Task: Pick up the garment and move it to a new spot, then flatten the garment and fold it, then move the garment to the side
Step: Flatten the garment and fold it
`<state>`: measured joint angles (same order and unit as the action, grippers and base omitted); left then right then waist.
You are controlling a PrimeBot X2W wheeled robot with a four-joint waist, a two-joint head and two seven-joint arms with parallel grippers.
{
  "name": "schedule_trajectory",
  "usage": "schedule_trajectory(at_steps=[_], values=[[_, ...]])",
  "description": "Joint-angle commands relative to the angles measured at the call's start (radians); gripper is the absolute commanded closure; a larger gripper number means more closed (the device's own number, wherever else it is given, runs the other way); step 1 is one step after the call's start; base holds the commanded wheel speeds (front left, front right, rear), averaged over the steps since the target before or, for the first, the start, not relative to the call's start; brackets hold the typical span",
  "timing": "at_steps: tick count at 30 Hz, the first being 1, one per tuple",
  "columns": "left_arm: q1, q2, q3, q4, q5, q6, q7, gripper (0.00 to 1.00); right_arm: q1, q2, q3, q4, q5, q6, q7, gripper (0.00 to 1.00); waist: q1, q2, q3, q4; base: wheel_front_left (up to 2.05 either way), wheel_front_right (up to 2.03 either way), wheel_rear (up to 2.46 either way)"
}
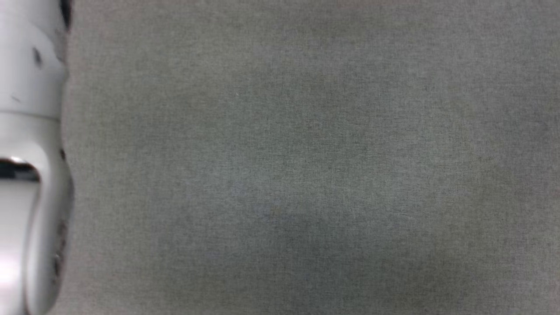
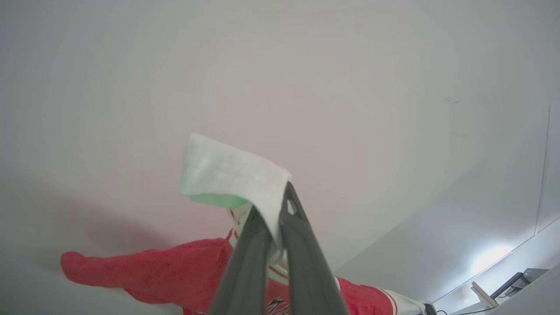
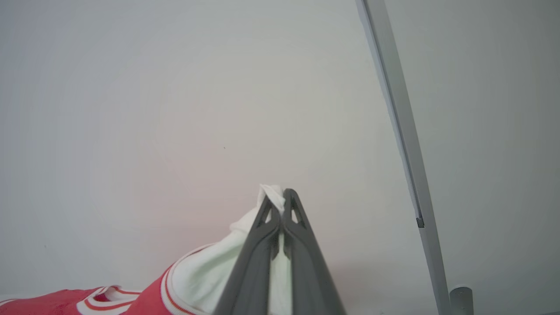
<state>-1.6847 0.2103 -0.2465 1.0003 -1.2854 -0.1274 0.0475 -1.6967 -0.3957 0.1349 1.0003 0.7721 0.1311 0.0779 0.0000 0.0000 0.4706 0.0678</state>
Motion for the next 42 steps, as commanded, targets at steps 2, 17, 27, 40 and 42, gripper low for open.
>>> schedule_trajectory(at_steps=[2,17,27,40,42], values=[[0.066,0.009,-0.02,-0.037,-0.009,-0.004,0.031,1.0,0.056,-0.009,0.028,-0.022,0.004,-0.001,0.017,1.0,0.0,0.0,-0.013,0.008,0.0,0.0,0.0],[0.696,0.137,-0.069,-0.455,-0.165,-0.005,0.173,1.0,0.643,-0.211,0.158,-0.423,0.198,-0.001,0.163,1.0,0.0,0.0,-0.157,0.016,0.0,0.0,0.0],[1.046,0.195,-0.077,-0.646,-0.185,0.004,0.158,1.0,1.084,-0.29,0.035,-0.713,0.288,-0.001,0.252,1.0,0.0,0.0,-0.232,0.015,0.0,0.0,0.0],[1.44,0.28,-0.029,-0.92,-0.242,0.038,0.119,1.0,1.548,-0.173,-0.226,-1.096,0.229,-0.001,0.465,1.0,0.0,0.0,-0.262,-0.02,0.0,0.0,0.0],[1.498,0.293,-0.007,-0.964,-0.256,0.049,0.103,1.0,1.606,-0.139,-0.253,-1.16,0.219,-0.001,0.512,1.0,0.0,0.0,-0.262,-0.028,0.0,0.0,0.0]])
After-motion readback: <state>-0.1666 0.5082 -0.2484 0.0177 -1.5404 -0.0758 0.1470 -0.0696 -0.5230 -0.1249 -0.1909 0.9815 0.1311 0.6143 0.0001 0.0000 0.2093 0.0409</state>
